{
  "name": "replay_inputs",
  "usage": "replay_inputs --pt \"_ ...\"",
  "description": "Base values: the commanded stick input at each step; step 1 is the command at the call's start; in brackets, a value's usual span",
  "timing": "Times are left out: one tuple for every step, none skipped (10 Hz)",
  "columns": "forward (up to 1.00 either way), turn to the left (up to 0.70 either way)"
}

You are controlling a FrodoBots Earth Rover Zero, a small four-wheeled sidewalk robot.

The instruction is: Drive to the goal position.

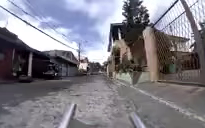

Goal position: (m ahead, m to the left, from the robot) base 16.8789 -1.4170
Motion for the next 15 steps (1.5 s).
replay_inputs --pt "1.00 0.00" --pt "1.00 0.00" --pt "1.00 0.00" --pt "1.00 0.00" --pt "1.00 0.00" --pt "1.00 0.00" --pt "1.00 0.00" --pt "1.00 0.00" --pt "1.00 0.00" --pt "1.00 0.00" --pt "1.00 0.00" --pt "1.00 0.00" --pt "1.00 0.00" --pt "1.00 0.00" --pt "1.00 0.00"
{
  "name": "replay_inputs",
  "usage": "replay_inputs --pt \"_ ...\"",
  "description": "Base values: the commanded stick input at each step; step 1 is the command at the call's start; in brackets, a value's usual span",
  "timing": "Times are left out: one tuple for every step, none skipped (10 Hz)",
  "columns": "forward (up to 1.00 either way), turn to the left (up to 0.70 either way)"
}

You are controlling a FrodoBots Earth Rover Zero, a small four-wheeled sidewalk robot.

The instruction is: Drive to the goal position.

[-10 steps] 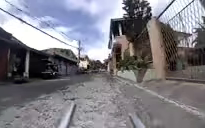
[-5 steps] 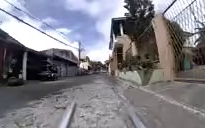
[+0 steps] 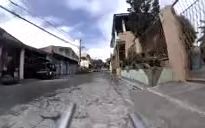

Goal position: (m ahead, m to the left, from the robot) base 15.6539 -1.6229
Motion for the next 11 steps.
replay_inputs --pt "1.00 0.00" --pt "1.00 0.00" --pt "1.00 0.00" --pt "1.00 0.00" --pt "1.00 -0.07" --pt "1.00 -0.32" --pt "1.00 -0.40" --pt "1.00 -0.27" --pt "1.00 0.00" --pt "1.00 0.00" --pt "1.00 0.00"
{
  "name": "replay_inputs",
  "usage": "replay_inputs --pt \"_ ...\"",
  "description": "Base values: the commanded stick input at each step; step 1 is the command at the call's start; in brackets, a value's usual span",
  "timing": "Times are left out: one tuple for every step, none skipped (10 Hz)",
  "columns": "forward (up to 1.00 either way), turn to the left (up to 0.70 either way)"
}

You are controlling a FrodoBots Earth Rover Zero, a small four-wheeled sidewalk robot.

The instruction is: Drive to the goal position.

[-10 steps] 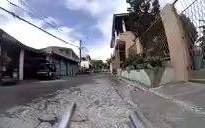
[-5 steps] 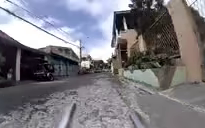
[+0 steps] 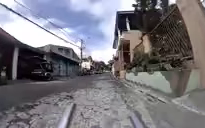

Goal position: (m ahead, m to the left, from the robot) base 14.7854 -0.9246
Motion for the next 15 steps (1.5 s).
replay_inputs --pt "1.00 0.00" --pt "1.00 0.00" --pt "1.00 0.00" --pt "1.00 0.00" --pt "1.00 0.00" --pt "1.00 0.00" --pt "1.00 0.00" --pt "1.00 0.00" --pt "1.00 0.00" --pt "1.00 0.00" --pt "1.00 0.00" --pt "1.00 0.00" --pt "1.00 0.00" --pt "1.00 0.00" --pt "1.00 0.00"
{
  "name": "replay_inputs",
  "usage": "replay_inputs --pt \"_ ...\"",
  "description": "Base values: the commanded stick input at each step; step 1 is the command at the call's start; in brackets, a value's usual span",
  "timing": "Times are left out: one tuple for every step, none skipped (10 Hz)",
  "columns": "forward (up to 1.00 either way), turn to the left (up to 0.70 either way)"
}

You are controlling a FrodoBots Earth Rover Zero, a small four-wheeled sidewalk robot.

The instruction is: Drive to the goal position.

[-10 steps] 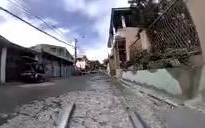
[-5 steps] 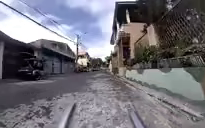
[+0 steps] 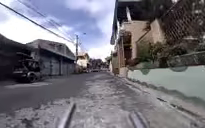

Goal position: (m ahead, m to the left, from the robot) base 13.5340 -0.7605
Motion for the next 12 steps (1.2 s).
replay_inputs --pt "1.00 0.00" --pt "1.00 0.00" --pt "1.00 0.00" --pt "1.00 0.00" --pt "1.00 0.00" --pt "1.00 0.00" --pt "1.00 -0.01" --pt "1.00 -0.14" --pt "1.00 -0.28" --pt "1.00 -0.37" --pt "1.00 -0.24" --pt "1.00 -0.11"
